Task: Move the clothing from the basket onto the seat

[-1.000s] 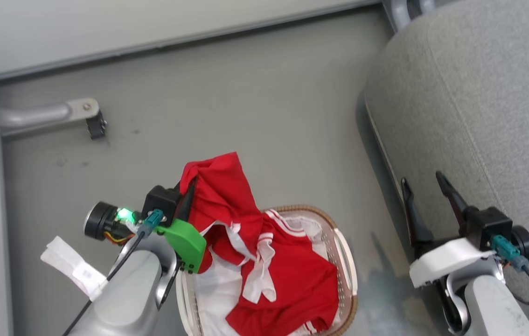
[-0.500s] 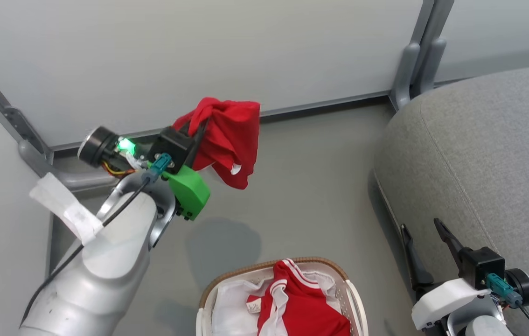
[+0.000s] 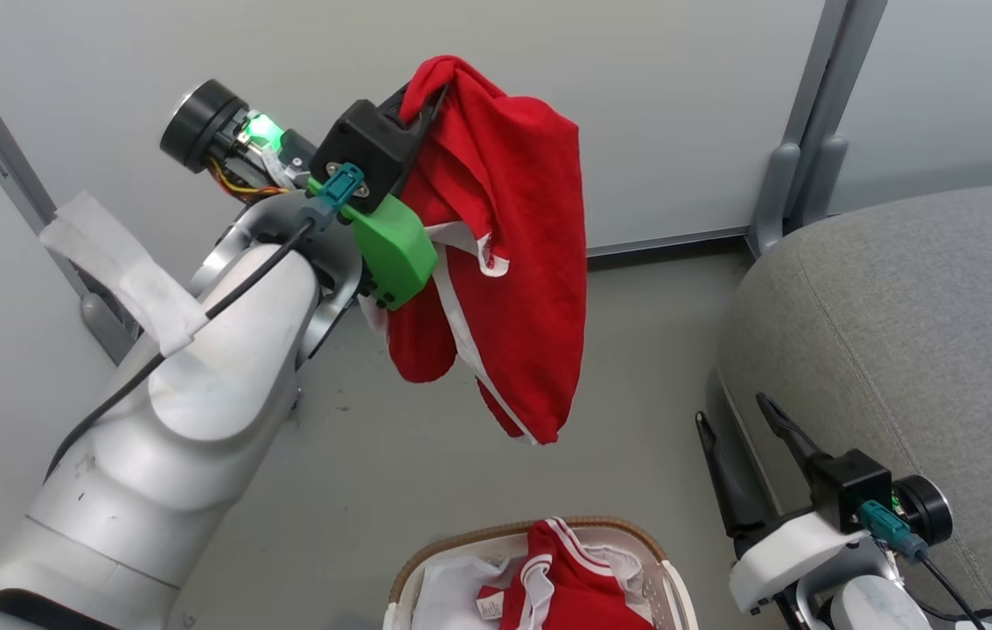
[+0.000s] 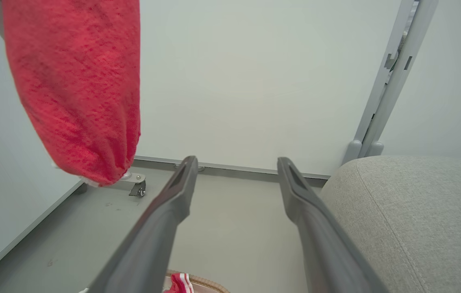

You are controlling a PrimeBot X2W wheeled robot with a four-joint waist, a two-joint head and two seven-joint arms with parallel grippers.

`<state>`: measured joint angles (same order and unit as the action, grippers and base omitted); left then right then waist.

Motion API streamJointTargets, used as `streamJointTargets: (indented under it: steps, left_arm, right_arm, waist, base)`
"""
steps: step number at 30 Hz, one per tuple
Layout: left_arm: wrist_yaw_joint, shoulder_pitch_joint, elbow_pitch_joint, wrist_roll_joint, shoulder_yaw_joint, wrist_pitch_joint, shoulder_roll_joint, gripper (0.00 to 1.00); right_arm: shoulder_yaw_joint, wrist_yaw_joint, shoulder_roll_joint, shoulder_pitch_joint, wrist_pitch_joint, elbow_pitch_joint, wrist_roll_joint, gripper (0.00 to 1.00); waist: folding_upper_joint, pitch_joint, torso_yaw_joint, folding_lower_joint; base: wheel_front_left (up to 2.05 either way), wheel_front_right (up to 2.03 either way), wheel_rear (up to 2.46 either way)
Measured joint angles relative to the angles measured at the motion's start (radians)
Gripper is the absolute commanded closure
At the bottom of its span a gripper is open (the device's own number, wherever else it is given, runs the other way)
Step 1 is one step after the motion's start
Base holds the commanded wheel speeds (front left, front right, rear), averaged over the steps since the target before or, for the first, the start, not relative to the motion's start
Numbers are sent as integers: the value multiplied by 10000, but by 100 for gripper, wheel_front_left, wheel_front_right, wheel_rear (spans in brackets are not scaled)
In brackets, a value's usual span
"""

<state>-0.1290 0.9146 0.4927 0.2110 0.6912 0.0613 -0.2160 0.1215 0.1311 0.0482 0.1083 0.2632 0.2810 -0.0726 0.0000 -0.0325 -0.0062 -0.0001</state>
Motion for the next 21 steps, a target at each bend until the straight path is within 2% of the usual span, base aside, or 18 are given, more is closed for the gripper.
streamJointTargets:
  steps: [13,21]
  left_arm:
    - [-17,1164,-600,621,639,-397,199,100]
    - [-17,1551,-727,915,905,-447,594,100]
  right_arm:
    - [1166,0,-2,763,0,334,199,0]
    - [1856,0,2,1588,0,662,88,0]
  waist:
    - [0,-45,380,0]
    - [0,-65,571,0]
  base:
    - [0,0,0]
    - [0,0,0]
